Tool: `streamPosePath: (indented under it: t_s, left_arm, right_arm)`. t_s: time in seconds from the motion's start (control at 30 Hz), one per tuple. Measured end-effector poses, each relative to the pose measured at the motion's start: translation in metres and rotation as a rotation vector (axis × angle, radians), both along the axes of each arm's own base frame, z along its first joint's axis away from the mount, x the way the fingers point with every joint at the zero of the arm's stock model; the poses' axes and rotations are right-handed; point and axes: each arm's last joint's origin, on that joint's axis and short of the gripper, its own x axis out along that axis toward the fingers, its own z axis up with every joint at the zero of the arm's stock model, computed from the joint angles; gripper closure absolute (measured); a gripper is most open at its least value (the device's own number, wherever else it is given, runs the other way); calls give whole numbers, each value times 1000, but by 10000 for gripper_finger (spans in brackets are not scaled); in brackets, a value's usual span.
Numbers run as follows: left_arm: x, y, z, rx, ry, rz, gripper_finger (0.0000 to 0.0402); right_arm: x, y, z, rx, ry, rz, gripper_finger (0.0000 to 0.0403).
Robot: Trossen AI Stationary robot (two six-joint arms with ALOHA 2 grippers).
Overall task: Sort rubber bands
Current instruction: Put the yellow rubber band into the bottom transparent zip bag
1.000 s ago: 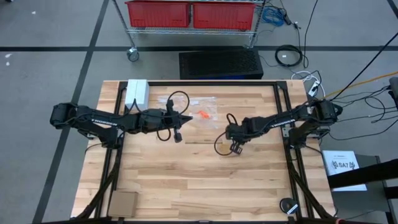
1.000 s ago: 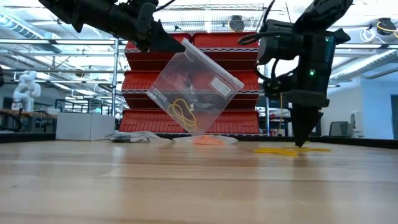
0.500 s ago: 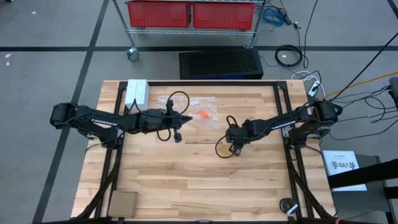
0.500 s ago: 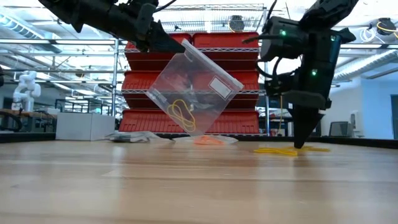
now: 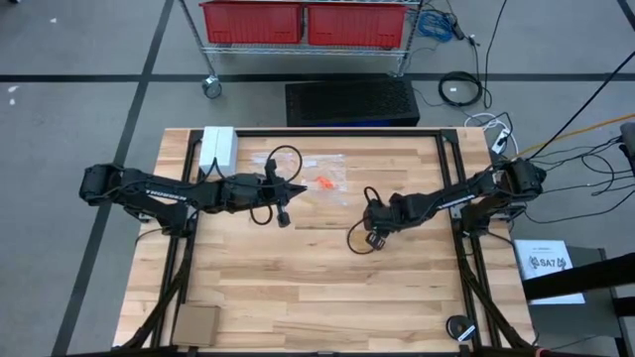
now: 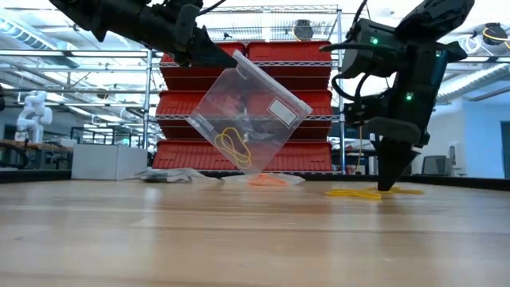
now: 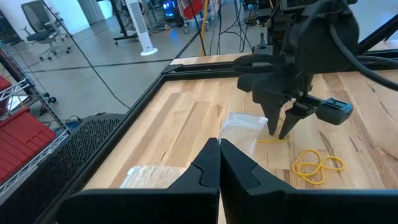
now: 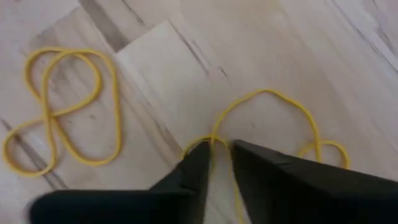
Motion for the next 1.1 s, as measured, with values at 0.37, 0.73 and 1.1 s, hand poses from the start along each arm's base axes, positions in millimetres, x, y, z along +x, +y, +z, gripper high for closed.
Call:
streamPosePath:
  t_s: [0.37, 0.73, 1.1]
  left_arm:
    - [0, 0, 0, 4, -1, 0, 402]
    - [0, 0, 0, 3, 0, -1, 402]
    - [0, -1, 0, -2, 0, -21, 402]
  right_arm:
    - [8, 11, 7, -10, -52, 60, 401]
    - [40, 29, 59, -86, -181, 182, 403]
    - [61, 42, 133, -271, -248, 273, 403]
